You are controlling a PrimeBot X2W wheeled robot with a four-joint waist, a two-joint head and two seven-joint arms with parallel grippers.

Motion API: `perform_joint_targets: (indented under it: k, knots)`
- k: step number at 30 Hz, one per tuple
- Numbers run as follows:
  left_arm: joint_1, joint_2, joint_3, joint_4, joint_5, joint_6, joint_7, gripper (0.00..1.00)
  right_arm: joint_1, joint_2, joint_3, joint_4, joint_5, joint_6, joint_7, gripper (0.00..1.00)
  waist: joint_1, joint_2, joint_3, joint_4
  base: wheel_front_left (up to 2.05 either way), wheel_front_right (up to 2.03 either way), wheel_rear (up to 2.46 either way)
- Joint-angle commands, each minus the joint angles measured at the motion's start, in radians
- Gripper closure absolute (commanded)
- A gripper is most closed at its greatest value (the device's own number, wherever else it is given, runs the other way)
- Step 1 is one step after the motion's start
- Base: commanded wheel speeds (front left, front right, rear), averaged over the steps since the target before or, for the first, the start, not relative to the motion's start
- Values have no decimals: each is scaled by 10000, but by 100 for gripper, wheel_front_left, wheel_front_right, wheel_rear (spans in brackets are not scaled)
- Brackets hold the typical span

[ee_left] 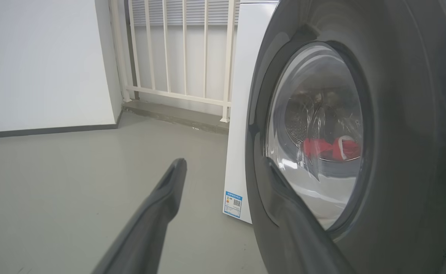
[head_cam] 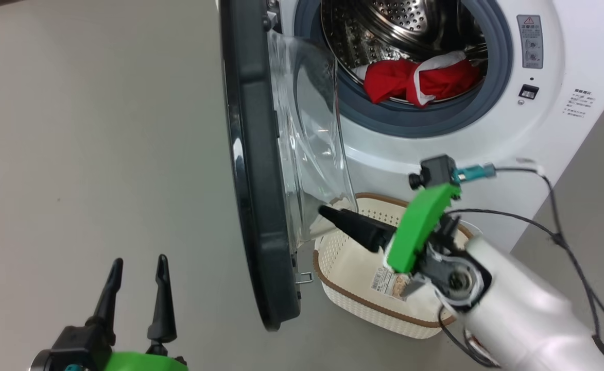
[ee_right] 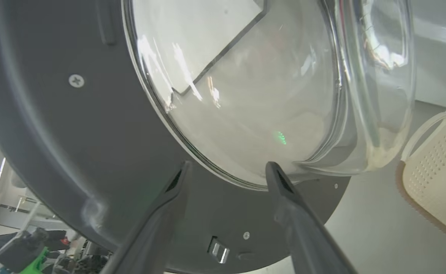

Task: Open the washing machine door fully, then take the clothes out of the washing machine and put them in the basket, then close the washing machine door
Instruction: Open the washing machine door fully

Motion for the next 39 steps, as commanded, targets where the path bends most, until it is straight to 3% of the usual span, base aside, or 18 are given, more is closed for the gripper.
perform_joint_targets:
  k: [1,7,13,16,18,23,29,34,39]
  knots:
    - [-41,146,375,-196,14,-69,-78,0,72,36,110,-293,-278,77,-295,0,1,0,-42,-17,0,0,0]
    - [20,146,390,-99,107,-133,-78,0,495,-620,987,104,-2355,77,-3287,0,1,0,-258,-83,0,0,0]
    - [149,146,378,-120,200,-95,-78,0,758,-624,1311,1292,-3667,77,-5531,0,1,0,-497,-172,0,0,0]
    - [186,146,405,-136,219,-92,-78,0,862,-489,945,1756,-4526,77,-5766,0,1,0,-558,-222,0,0,0]
    - [228,146,390,-194,119,-61,-78,0,1028,-334,73,1620,-5218,77,-5778,0,1,0,-558,-258,0,0,0]
    - [239,146,326,-207,32,-10,-78,0,1963,64,-2130,655,-7722,77,-5783,0,1,0,-531,-271,0,0,0]
    - [210,146,327,-291,31,-34,-78,0,3324,662,-3938,-823,-10489,77,-5785,0,1,0,-571,-264,0,0,0]
    - [204,146,376,-405,1,-78,-78,0,4129,967,-4590,-1495,-11624,77,-5785,0,1,0,-550,-249,0,0,0]
    - [196,146,368,-393,34,-156,-78,0,4517,1061,-4718,-1668,-11968,77,-5785,0,1,0,-505,-264,0,0,0]
